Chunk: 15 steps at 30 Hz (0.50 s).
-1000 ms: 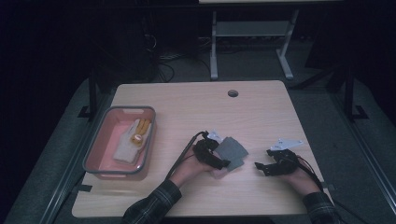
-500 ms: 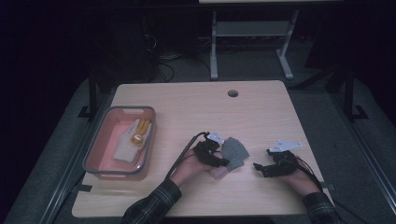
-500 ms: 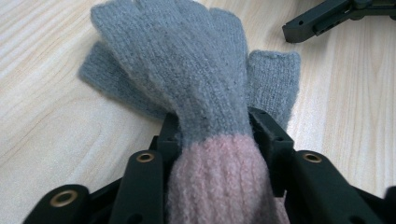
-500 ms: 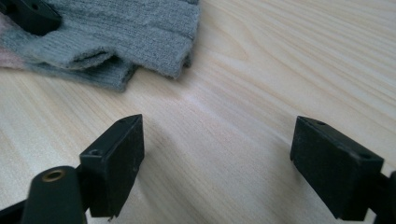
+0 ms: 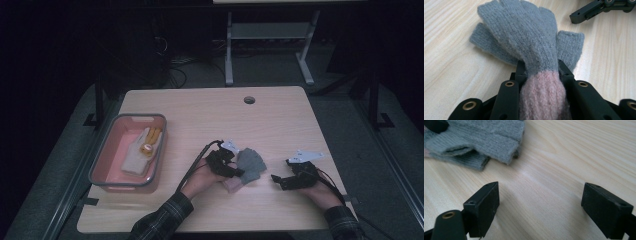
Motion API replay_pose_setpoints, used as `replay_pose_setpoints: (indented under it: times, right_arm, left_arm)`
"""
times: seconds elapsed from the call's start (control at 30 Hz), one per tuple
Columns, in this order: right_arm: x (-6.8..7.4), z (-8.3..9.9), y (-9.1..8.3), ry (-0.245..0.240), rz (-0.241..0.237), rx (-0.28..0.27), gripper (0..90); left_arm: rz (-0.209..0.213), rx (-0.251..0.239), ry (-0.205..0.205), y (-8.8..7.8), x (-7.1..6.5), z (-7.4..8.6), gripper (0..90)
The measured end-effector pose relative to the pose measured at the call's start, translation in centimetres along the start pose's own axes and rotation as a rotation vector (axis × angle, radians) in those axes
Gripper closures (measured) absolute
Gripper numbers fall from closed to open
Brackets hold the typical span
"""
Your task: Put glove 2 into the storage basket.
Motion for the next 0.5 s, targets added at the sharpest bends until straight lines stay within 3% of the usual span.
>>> replay_pose_setpoints:
  times: [0.5]
  right_arm:
    - [0.0, 0.0, 0.0, -0.001, 0.0, -0.001, 14.6]
  left_arm:
    - [0.003, -0.052, -0.013, -3.2, -0.1, -2.1, 68.9]
Point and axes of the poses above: each handheld gripper's, and its own axes: y roughly forward along the jaws, z roughly out of its underside, x roughly to its left, the point moved 6 cm from there along y, roughly forward along the jaws, and after that the axes turned 12 degrees about -x, right-handed, at the moved point
